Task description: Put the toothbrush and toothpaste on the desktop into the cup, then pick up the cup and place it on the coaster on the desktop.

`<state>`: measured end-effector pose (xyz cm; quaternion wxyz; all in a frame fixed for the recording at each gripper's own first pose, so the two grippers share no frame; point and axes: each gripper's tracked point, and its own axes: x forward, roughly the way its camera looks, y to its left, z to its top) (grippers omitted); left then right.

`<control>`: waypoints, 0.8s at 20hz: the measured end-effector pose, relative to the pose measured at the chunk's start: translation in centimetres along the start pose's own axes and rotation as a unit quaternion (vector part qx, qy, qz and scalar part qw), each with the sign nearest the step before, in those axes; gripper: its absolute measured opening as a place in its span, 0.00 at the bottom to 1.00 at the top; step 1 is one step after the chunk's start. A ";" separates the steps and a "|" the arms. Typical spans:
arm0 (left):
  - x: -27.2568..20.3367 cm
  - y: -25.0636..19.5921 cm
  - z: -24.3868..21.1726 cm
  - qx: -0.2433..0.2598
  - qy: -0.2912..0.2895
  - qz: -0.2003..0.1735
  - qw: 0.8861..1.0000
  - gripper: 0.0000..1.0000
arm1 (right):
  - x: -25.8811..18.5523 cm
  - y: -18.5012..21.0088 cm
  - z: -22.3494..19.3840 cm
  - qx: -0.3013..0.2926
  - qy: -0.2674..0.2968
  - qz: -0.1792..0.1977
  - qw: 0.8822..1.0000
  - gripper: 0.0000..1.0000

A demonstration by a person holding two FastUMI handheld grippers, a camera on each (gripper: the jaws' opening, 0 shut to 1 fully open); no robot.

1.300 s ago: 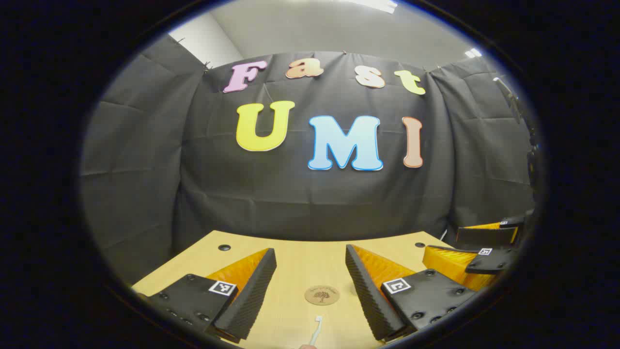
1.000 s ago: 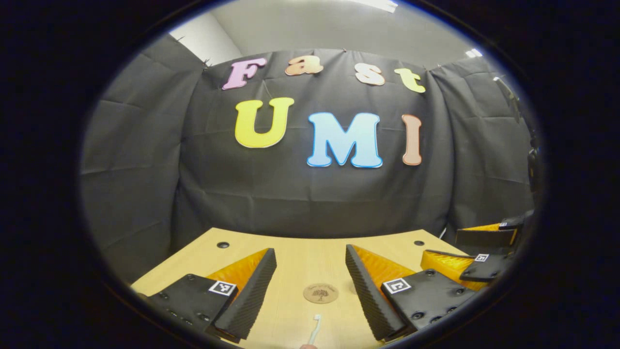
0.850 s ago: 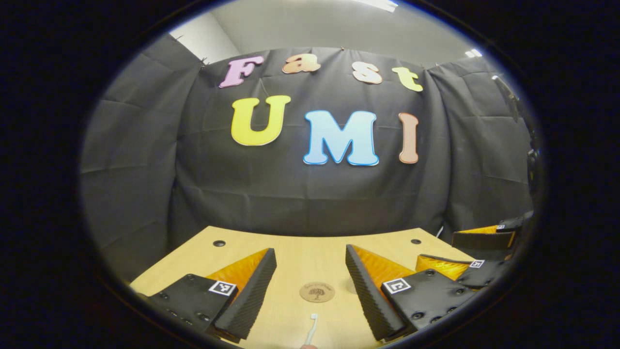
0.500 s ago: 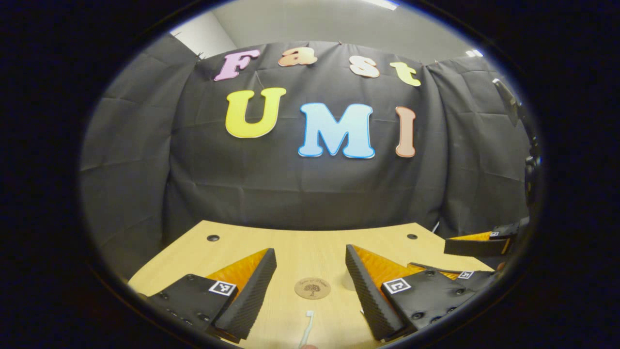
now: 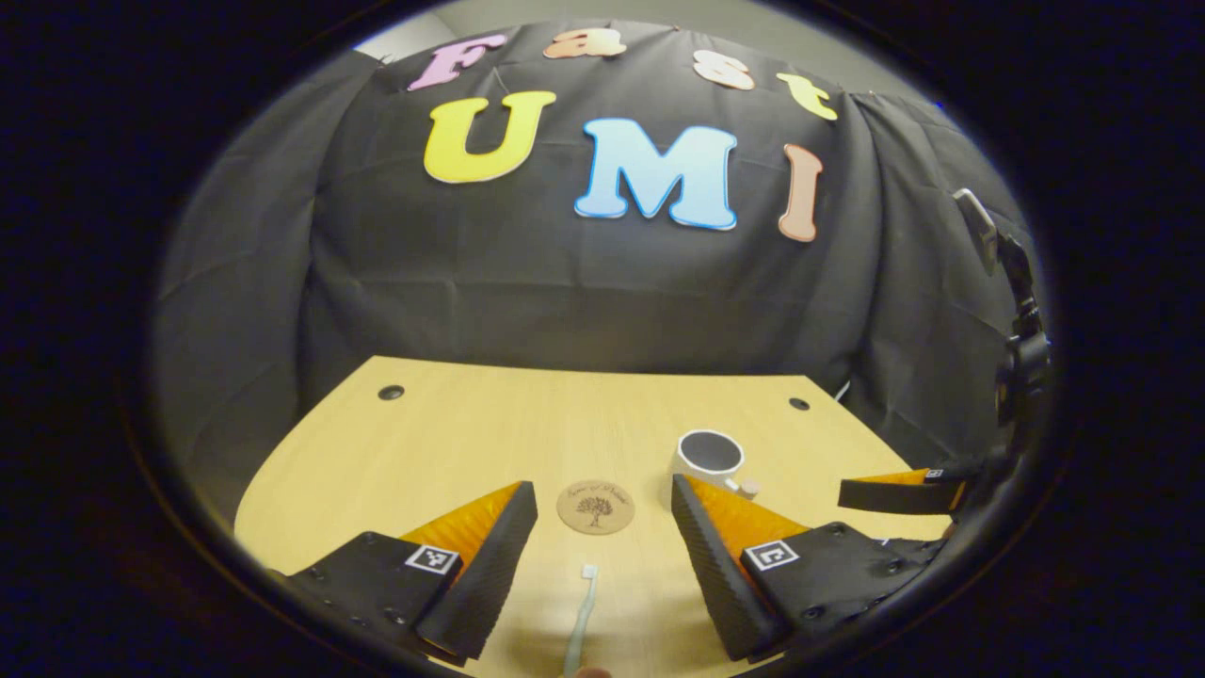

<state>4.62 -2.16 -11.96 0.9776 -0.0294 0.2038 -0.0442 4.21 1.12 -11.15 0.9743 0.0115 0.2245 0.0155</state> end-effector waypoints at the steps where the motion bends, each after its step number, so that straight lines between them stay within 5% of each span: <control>1: 0.6 0.0 -1.5 0.001 0.032 0.002 0.999 0.94 | 0.5 0.1 -0.6 0.004 0.020 0.004 1.000 0.99; 9: 2.3 -0.2 -10.7 -0.010 0.242 -0.007 0.970 0.96 | 1.7 0.4 -5.6 0.016 0.145 0.016 0.989 0.99; 16: 1.0 -0.5 -15.3 -0.033 0.395 -0.002 0.918 0.98 | 3.0 0.9 -8.9 0.029 0.234 0.025 0.971 0.99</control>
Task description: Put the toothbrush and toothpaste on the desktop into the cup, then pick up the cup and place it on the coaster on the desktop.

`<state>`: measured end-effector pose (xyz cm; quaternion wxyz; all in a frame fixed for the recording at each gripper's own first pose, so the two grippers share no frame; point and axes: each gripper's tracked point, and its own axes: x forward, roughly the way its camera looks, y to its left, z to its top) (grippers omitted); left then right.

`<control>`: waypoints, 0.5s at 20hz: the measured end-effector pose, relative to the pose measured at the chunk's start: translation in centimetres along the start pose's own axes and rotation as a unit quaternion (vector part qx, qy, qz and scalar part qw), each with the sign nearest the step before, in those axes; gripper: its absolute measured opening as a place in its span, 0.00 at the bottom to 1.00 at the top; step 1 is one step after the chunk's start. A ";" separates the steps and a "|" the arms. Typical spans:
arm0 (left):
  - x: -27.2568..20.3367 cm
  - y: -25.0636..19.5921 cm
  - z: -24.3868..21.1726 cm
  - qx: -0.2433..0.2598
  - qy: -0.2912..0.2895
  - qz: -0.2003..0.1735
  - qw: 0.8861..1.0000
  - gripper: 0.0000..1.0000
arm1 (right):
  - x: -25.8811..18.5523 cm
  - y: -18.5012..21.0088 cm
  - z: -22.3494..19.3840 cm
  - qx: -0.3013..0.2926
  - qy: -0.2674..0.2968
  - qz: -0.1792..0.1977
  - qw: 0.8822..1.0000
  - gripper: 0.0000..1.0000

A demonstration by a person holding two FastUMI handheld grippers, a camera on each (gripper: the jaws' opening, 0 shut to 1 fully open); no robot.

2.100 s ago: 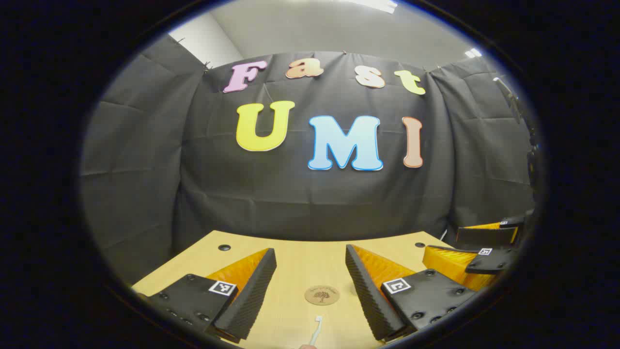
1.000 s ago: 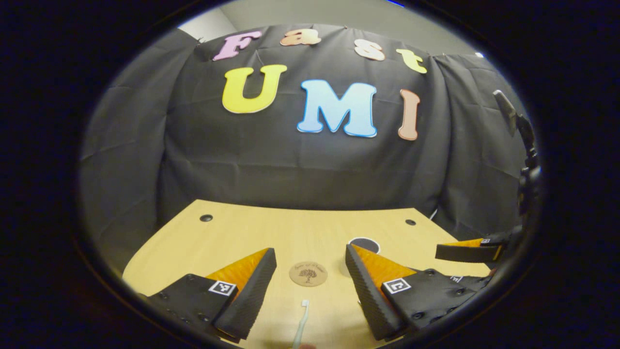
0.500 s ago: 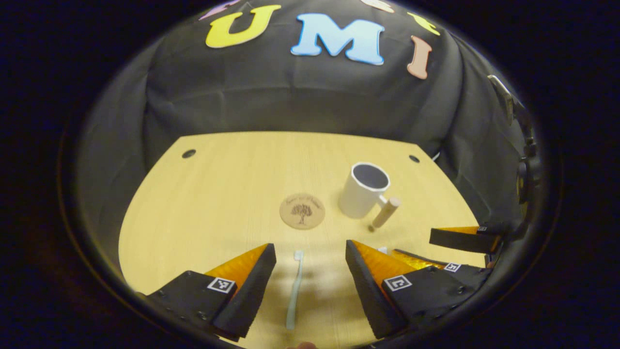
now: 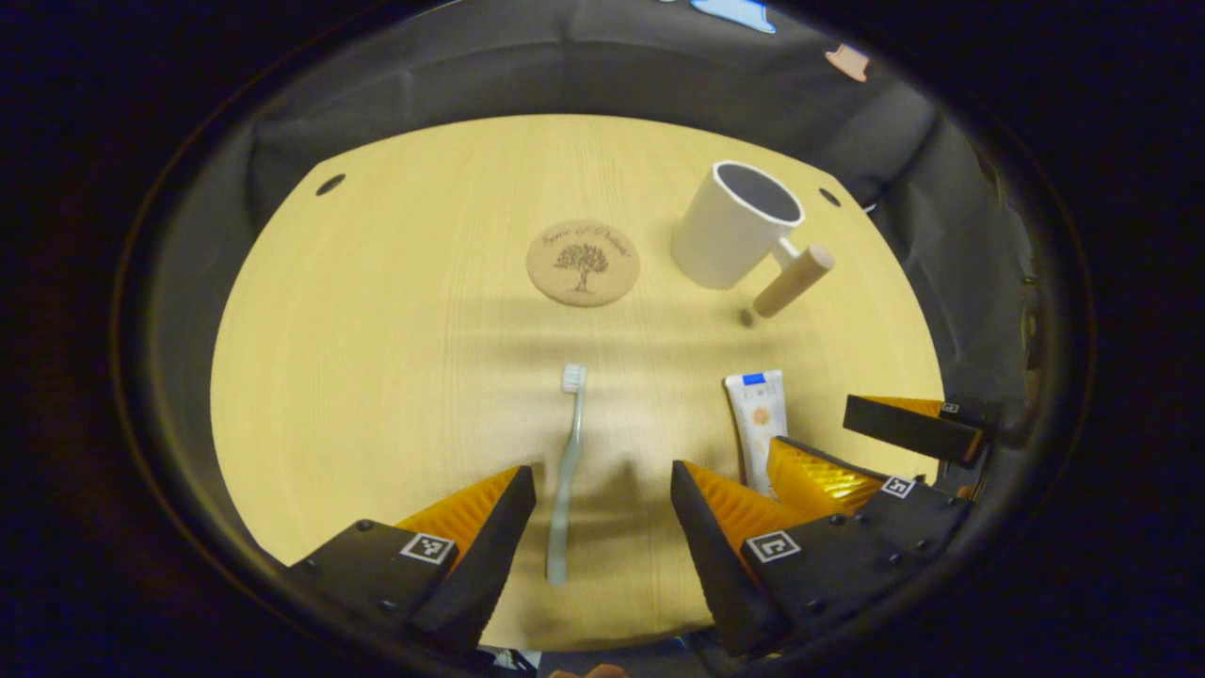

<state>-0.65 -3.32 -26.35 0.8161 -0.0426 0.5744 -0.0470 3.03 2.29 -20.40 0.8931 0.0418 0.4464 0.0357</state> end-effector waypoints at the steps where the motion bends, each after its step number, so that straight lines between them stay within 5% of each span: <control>1: 0.3 -0.2 -0.6 -0.007 0.016 -0.003 1.000 0.98 | 0.3 0.0 -0.4 0.003 0.014 0.000 1.000 0.99; 10: 3.3 1.7 -2.5 -0.013 0.110 0.017 0.994 0.96 | 2.8 0.6 -1.7 0.011 0.080 0.008 0.997 0.98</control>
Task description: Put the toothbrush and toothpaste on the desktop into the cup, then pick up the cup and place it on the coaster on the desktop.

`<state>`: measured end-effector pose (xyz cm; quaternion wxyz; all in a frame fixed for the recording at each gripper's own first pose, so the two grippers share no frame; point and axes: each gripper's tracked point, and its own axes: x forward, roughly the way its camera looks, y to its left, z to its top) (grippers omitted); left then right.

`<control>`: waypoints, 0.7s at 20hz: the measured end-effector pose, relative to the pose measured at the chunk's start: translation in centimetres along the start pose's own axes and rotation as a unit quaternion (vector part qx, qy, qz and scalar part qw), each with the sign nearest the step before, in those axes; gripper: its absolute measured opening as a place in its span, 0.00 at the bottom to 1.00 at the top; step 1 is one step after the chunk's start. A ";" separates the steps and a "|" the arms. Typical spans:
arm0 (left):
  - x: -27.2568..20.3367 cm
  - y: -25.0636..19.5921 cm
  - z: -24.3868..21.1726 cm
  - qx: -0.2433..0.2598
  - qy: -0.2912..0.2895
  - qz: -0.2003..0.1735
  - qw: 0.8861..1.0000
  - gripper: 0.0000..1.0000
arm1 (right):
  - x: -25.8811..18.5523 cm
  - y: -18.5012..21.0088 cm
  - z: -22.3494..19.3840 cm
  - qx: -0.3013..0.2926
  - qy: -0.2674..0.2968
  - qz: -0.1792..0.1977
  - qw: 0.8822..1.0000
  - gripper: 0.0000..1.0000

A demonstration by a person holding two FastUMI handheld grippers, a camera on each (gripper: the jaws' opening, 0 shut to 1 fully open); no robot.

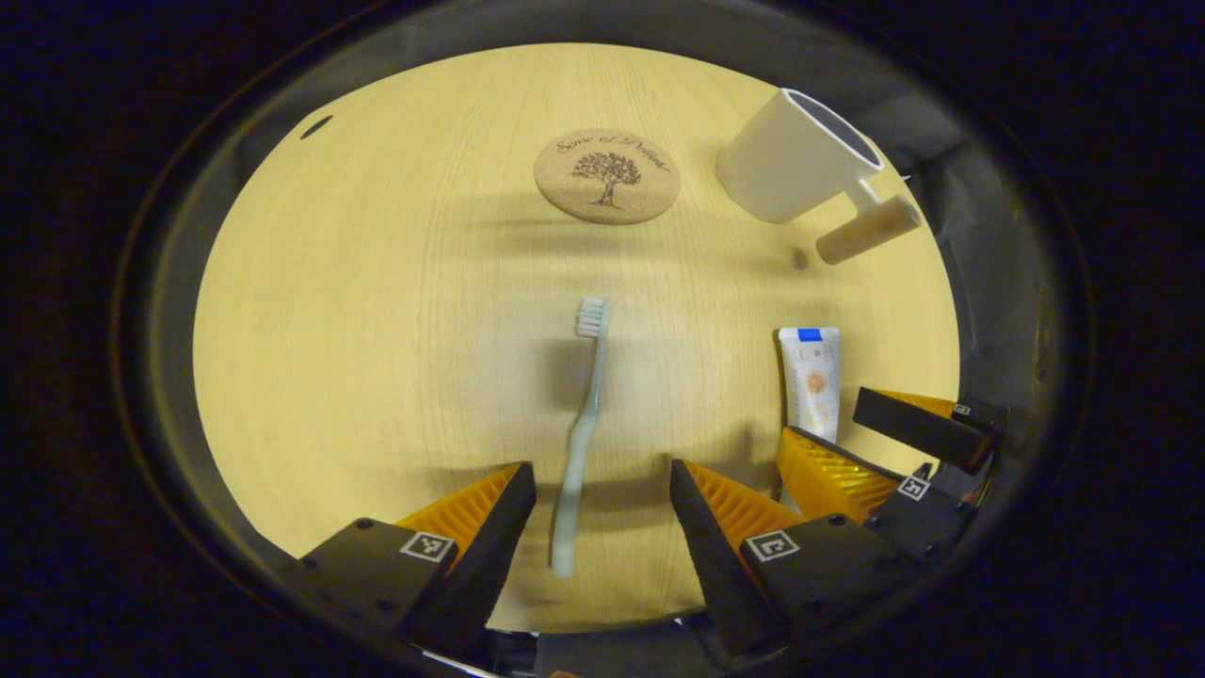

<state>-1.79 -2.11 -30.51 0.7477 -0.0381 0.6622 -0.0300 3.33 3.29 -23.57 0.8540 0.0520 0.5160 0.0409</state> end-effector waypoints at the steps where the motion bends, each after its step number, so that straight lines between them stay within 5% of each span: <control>1: 0.0 -0.1 0.0 0.006 0.004 -0.002 1.000 0.95 | 0.2 0.0 0.1 0.003 0.002 0.000 1.000 0.98; 6: 0.3 0.4 -0.3 0.043 0.023 0.032 0.998 0.89 | 1.3 -0.2 -0.1 0.010 0.031 0.002 0.999 0.94; 9: 0.4 0.8 -0.1 0.056 0.024 0.050 0.997 0.72 | 1.7 -0.8 -0.2 0.013 0.038 -0.006 0.999 0.92; 14: 0.3 0.1 -0.3 0.052 0.015 0.053 0.997 0.53 | 1.7 -1.6 -0.3 0.018 0.044 -0.020 0.999 0.58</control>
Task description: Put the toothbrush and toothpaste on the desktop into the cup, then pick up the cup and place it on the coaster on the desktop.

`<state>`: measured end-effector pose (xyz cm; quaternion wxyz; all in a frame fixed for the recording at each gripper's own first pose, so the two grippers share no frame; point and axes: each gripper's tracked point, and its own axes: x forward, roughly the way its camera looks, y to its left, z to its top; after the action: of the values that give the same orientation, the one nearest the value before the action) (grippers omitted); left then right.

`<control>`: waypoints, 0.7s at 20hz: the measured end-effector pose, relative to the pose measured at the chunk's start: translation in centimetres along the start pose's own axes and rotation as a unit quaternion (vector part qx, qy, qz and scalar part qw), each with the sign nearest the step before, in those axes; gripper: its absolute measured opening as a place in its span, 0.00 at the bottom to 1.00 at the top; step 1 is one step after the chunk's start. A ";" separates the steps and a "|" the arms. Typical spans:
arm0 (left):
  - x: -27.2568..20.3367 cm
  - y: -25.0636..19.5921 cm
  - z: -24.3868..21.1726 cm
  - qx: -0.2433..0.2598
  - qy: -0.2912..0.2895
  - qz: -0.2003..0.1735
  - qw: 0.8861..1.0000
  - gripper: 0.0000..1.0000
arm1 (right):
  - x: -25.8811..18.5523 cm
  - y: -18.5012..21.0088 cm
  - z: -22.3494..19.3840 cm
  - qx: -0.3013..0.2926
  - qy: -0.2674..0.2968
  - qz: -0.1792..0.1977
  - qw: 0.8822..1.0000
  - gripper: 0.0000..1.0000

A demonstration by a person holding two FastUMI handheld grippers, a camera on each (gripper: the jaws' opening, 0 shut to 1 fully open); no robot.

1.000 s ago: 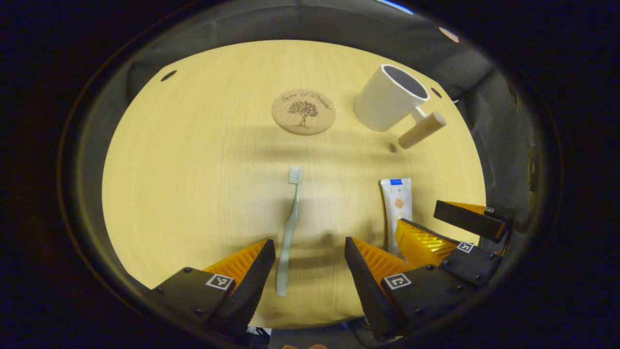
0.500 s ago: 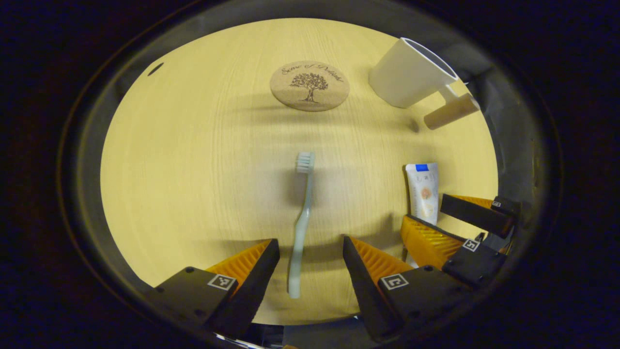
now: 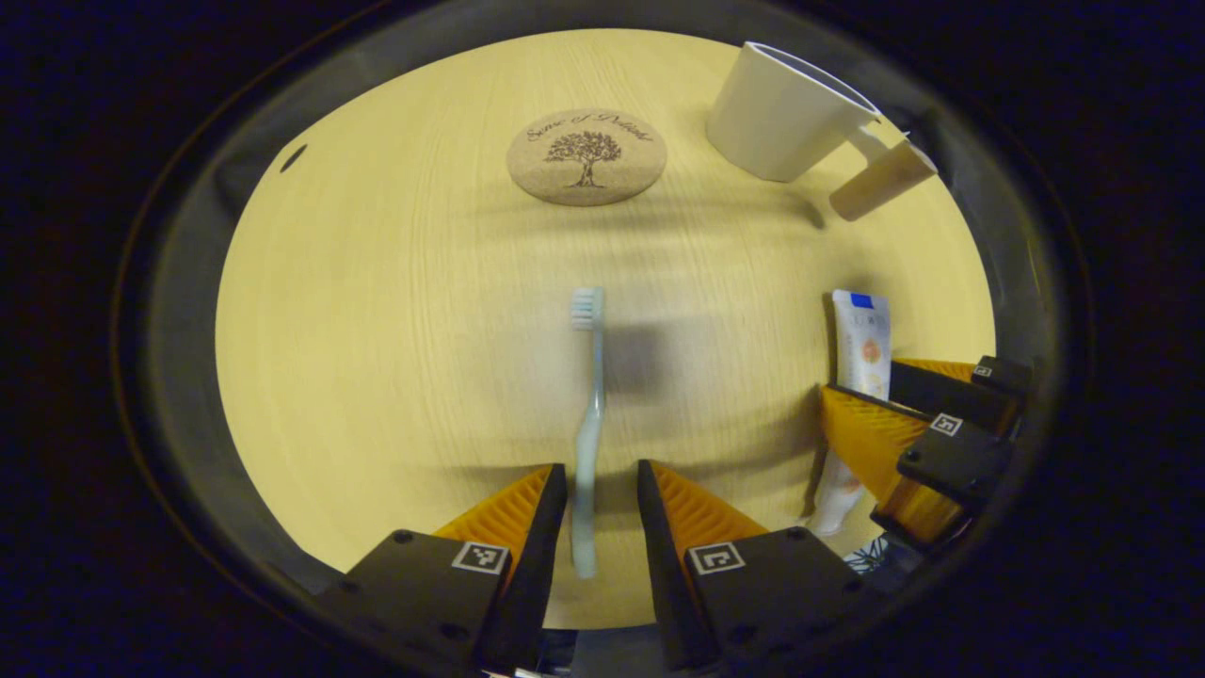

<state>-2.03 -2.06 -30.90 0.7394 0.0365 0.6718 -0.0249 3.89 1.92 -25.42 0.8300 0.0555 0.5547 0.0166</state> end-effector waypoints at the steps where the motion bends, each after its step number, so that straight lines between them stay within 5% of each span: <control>1: 0.1 -0.1 -0.1 -0.007 0.000 -0.003 1.000 0.43 | 0.0 -0.1 -0.4 0.004 0.002 0.001 1.000 0.55; 2: 0.0 -0.1 0.1 -0.010 -0.003 -0.004 1.000 0.34 | 0.1 -0.1 -0.6 0.002 0.001 0.002 1.000 0.49; 4: 0.1 0.0 -0.2 -0.014 -0.004 -0.005 1.000 0.36 | -0.1 -0.2 -0.9 0.006 0.001 0.008 1.000 0.43; 5: -0.1 -0.1 -0.1 -0.020 -0.007 -0.006 1.000 0.18 | 0.4 -0.2 -1.1 0.005 0.001 0.011 1.000 0.43; 14: -0.3 0.2 -0.1 -0.026 -0.068 -0.022 0.997 0.10 | -1.8 -1.1 -2.3 0.011 -0.051 0.031 0.998 0.38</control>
<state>-2.17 -1.82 -30.57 0.7834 0.0004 0.6210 -0.0263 1.07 0.79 -24.71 0.8557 0.0830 0.5097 0.0333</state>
